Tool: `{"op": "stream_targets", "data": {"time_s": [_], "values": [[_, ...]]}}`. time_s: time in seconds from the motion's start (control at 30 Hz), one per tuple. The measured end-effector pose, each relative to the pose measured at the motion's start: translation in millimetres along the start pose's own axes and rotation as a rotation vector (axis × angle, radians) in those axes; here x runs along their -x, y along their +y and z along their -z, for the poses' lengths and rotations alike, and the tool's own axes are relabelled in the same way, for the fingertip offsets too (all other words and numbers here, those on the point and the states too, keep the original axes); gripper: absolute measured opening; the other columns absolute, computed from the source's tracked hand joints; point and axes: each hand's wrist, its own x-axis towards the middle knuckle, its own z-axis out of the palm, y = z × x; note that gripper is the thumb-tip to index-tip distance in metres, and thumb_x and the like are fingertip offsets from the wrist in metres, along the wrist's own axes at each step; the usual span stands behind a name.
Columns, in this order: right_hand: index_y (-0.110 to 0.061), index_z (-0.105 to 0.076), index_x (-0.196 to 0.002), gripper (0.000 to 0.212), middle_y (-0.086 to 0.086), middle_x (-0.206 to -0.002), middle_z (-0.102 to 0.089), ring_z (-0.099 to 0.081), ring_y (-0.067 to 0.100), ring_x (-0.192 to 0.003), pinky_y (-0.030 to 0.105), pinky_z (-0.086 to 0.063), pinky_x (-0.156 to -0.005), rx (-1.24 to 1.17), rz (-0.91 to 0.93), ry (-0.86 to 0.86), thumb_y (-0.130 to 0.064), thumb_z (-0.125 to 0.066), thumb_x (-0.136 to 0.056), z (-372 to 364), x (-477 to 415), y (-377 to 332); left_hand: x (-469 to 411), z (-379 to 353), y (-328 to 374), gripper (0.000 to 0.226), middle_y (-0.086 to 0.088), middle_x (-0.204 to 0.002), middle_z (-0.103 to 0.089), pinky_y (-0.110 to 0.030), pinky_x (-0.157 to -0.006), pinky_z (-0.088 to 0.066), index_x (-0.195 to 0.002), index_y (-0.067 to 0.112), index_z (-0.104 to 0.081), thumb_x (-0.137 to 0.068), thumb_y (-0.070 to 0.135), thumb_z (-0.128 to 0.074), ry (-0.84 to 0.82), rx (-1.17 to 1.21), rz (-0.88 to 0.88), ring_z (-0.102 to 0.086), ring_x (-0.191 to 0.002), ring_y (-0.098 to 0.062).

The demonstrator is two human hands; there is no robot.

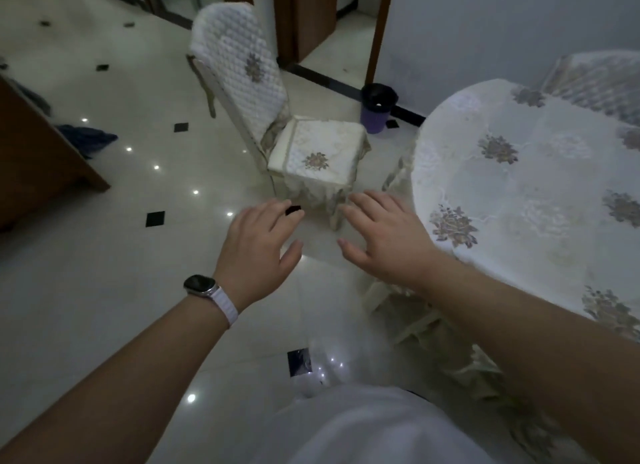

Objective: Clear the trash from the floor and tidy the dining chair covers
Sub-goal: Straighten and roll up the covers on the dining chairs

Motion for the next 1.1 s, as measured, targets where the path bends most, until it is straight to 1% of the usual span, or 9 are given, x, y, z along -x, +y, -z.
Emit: {"op": "stream_targets", "data": {"time_s": [0.17, 0.33, 0.43, 0.57, 0.73, 0.87, 0.97, 1.1], "values": [[-0.015, -0.059, -0.128, 0.054, 0.01, -0.131, -0.058, -0.05, 0.031, -0.124, 0.043, -0.035, -0.103, -0.018, 0.131, 0.048, -0.052, -0.047, -0.091, -10.1, -56.1, -22.6, 10.0, 17.4, -47.7, 0.04, -0.012, -0.128, -0.061, -0.05, -0.101, -0.041, -0.125, 0.012, -0.064, -0.09, 0.031, -0.06, 0.002, -0.064, 0.113, -0.054, -0.121, -0.033], [-0.013, -0.062, -0.124, 0.052, 0.012, -0.129, -0.06, -0.053, 0.033, -0.12, 0.046, -0.042, -0.1, -0.108, 0.225, 0.105, -0.05, -0.049, -0.089, -37.4, -116.2, -35.7, 9.6, 24.5, -89.0, 0.043, -0.011, -0.133, -0.059, -0.051, -0.104, -0.038, -0.129, 0.014, -0.062, -0.092, 0.035, -0.056, -0.061, -0.134, 0.215, -0.051, -0.126, -0.033], [-0.013, -0.062, -0.123, 0.052, 0.012, -0.13, -0.06, -0.053, 0.033, -0.12, 0.046, -0.042, -0.1, -0.153, 0.268, 0.106, -0.05, -0.048, -0.089, -58.1, -160.5, -37.2, -2.4, 24.4, -117.5, 0.042, -0.012, -0.133, -0.06, -0.05, -0.104, -0.039, -0.128, 0.013, -0.063, -0.092, 0.035, -0.055, -0.082, -0.183, 0.254, -0.052, -0.125, -0.033], [-0.013, -0.061, -0.124, 0.052, 0.011, -0.131, -0.059, -0.052, 0.033, -0.122, 0.045, -0.04, -0.102, -0.208, 0.303, 0.119, -0.05, -0.047, -0.09, -83.9, -227.6, -26.8, -36.3, 17.1, -158.9, 0.042, -0.012, -0.132, -0.06, -0.052, -0.103, -0.041, -0.128, 0.013, -0.062, -0.093, 0.035, -0.055, -0.116, -0.239, 0.293, -0.052, -0.125, -0.033], [-0.013, -0.061, -0.123, 0.051, 0.01, -0.131, -0.059, -0.052, 0.032, -0.121, 0.044, -0.04, -0.1, -0.255, 0.312, 0.146, -0.049, -0.045, -0.091, -99.0, -308.1, 7.4, -104.7, 5.2, -200.7, 0.043, -0.01, -0.135, -0.058, -0.052, -0.105, -0.04, -0.131, 0.015, -0.06, -0.095, 0.037, -0.05, -0.182, -0.251, 0.356, -0.051, -0.127, -0.032], [-0.012, -0.062, -0.123, 0.05, 0.01, -0.13, -0.06, -0.053, 0.031, -0.119, 0.043, -0.038, -0.099, -0.285, 0.323, 0.208, -0.048, -0.047, -0.091, -106.8, -367.3, 36.1, -155.7, -0.2, -227.3, 0.044, -0.009, -0.136, -0.058, -0.051, -0.105, -0.04, -0.132, 0.016, -0.059, -0.095, 0.039, -0.049, -0.17, -0.282, 0.379, -0.05, -0.127, -0.031], [-0.012, -0.062, -0.123, 0.05, 0.011, -0.13, -0.06, -0.054, 0.032, -0.119, 0.044, -0.039, -0.099, -0.31, 0.325, 0.213, -0.047, -0.048, -0.09, -110.7, -401.2, 45.6, -181.5, -3.4, -245.6, 0.046, -0.009, -0.137, -0.057, -0.05, -0.104, -0.039, -0.133, 0.017, -0.058, -0.095, 0.041, -0.045, -0.177, -0.296, 0.426, -0.05, -0.127, -0.031], [-0.013, -0.061, -0.125, 0.05, 0.011, -0.132, -0.058, -0.052, 0.032, -0.121, 0.045, -0.04, -0.101, -0.343, 0.316, 0.203, -0.048, -0.048, -0.091, -117.9, -428.1, 48.5, -195.5, -7.8, -266.6, 0.047, -0.008, -0.138, -0.057, -0.049, -0.105, -0.038, -0.133, 0.018, -0.058, -0.095, 0.043, -0.044, -0.197, -0.307, 0.436, -0.049, -0.128, -0.03]]}}
